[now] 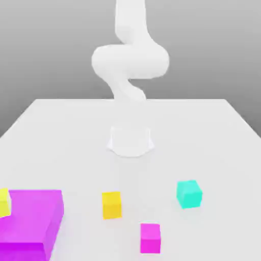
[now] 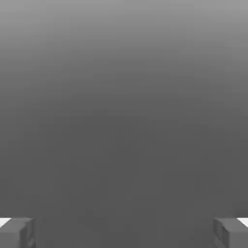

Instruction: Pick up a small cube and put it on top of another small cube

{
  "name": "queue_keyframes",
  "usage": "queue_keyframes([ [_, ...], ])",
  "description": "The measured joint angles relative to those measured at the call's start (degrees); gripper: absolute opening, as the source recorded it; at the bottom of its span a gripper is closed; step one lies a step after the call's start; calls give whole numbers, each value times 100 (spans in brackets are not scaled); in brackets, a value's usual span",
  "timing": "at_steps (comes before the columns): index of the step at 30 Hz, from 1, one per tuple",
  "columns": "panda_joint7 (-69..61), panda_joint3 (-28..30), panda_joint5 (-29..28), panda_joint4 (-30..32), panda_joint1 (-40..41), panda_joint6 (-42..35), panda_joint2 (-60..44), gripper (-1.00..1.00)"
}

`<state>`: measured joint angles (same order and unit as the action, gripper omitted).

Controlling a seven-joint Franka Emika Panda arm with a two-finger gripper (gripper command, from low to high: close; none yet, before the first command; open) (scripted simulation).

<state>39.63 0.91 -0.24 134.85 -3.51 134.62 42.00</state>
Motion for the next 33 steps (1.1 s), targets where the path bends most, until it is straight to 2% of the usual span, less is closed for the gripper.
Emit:
queue_keyframes([
  [15,-3818,419,-30,1850,-1971,1712,-2311,0],
  [25,-6326,273,-6,3046,-2873,2849,-3842,0],
  [33,-6756,-3,283,2901,-2748,4176,-5451,0],
])
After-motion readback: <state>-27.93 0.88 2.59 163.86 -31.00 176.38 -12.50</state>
